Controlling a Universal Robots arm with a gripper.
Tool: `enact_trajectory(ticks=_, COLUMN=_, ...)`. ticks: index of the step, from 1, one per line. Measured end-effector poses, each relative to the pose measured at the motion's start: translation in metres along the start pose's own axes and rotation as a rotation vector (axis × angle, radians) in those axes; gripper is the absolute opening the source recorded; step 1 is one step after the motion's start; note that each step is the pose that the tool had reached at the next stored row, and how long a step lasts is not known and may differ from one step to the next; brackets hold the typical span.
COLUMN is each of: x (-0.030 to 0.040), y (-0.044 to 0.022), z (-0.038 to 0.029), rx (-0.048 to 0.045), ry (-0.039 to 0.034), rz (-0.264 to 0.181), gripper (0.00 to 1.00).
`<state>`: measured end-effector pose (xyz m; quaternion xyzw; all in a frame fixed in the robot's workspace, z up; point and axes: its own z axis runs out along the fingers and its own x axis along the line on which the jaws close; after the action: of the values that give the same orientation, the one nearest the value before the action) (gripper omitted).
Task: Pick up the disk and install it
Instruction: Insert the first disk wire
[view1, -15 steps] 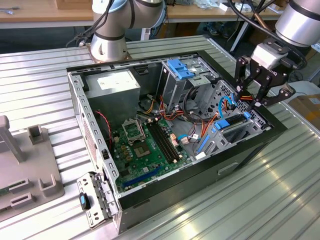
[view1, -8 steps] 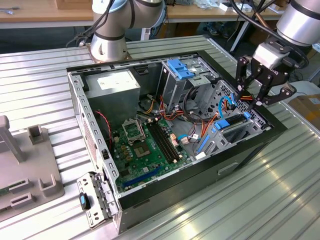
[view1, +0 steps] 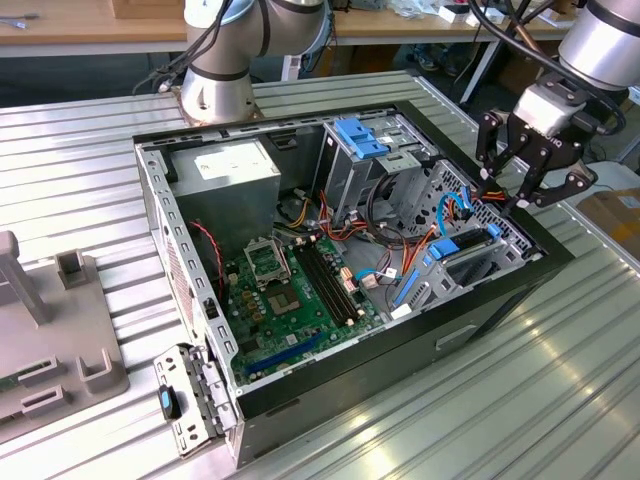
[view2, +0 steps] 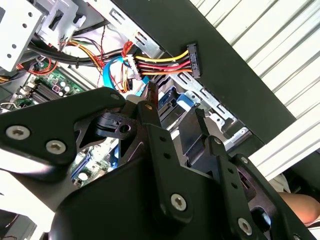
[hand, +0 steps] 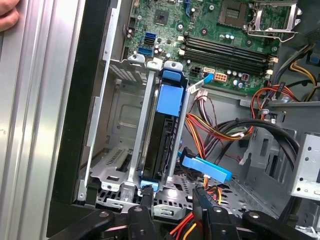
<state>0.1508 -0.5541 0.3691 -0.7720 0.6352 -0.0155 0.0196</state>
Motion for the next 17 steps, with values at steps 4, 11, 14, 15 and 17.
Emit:
enact_trajectory(ticks=4, x=-0.0001, y=-0.0005, z=0.0, rx=0.0, ry=-0.0001, rz=-0.001, gripper=0.44)
enact_trajectory(ticks=11, x=-0.0001, y=-0.0007, z=0.0, rx=0.0, ry=-0.0001, rz=-0.001, gripper=0.44)
enact_trajectory(ticks=14, x=-0.0001, y=-0.0008, z=0.0001, rx=0.0, ry=-0.0001, rz=-0.001, gripper=0.44)
enact_trajectory(ticks=15, x=-0.0001, y=-0.0013, z=0.0, rx=0.0, ry=-0.0002, rz=-0.005, gripper=0.44)
enact_trajectory(ticks=17, x=0.0001, y=-0.0016, z=0.0001, rx=0.0, ry=-0.0011, rz=-0.022, gripper=0.44)
